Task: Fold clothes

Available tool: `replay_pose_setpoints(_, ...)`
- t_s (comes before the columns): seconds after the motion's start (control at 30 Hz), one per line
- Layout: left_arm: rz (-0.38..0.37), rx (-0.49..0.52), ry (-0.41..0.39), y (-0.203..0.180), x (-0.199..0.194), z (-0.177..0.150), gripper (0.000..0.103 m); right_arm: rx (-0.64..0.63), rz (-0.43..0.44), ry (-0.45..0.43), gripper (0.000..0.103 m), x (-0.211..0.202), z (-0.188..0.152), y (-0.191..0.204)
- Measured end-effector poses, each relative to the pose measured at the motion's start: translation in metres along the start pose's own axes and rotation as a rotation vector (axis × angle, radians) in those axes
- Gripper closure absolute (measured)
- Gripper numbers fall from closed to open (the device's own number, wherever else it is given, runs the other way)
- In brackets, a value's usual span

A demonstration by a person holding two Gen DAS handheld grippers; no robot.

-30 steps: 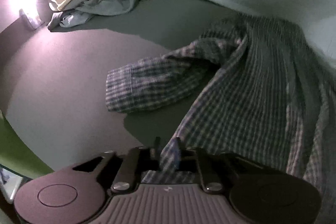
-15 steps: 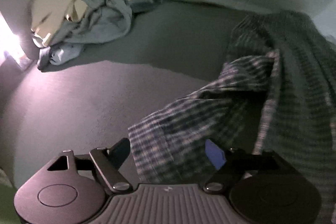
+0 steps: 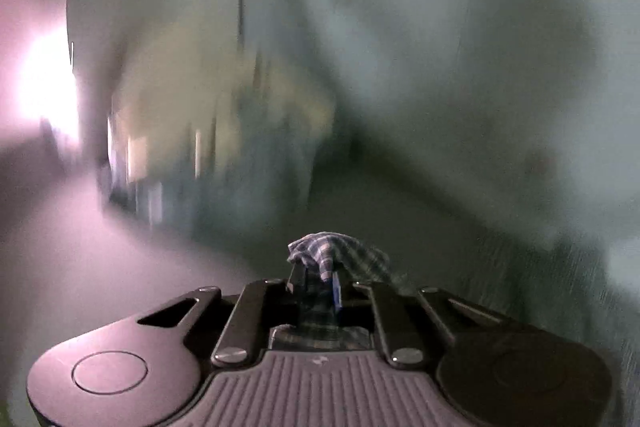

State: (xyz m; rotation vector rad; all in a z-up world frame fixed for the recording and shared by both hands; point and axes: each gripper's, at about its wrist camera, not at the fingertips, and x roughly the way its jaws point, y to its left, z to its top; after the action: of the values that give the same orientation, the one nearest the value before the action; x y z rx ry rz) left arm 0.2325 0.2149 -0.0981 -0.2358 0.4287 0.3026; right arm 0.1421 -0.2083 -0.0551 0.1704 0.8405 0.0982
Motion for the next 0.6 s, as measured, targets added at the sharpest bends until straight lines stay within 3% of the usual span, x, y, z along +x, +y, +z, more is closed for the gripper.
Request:
replay_pose_setpoints(0.07,-0.052,0.043,-0.180,0.005,-0.028,0.028,0.088,0.009,-0.015,-0.002,0.035,0.002,-0.001,0.003)
replay_pose_setpoints(0.17,-0.029,0.203,-0.255,0.008,-0.043,0.021,0.082,0.019,-0.045,0.011,0.035,0.007,-0.008,0.008)
replay_pose_setpoints(0.2,0.004,0.278,-0.222,0.009,-0.038,0.008,0.080,0.018,-0.055,0.012,0.035,0.007,-0.011,0.009)
replay_pose_setpoints(0.27,0.046,0.352,-0.046,0.018,-0.018,-0.026,0.074,0.022,-0.082,0.012,0.035,0.004,-0.018,0.011)
replay_pose_setpoints(0.3,0.047,0.340,0.089,0.028,-0.005,-0.047,0.072,0.033,-0.096,0.012,0.035,0.002,-0.020,0.010)
replay_pose_setpoints(0.4,0.057,0.193,0.377,0.060,0.019,-0.096,0.070,0.097,-0.128,0.014,0.035,0.000,-0.024,0.005)
replay_pose_setpoints(0.47,0.064,0.094,0.443,0.076,0.021,-0.109,0.067,0.133,-0.143,0.029,0.035,0.001,-0.026,0.003)
replay_pose_setpoints(0.6,0.044,-0.067,0.410,0.102,0.017,-0.102,0.034,0.116,-0.153,0.083,0.035,0.009,-0.032,0.014)
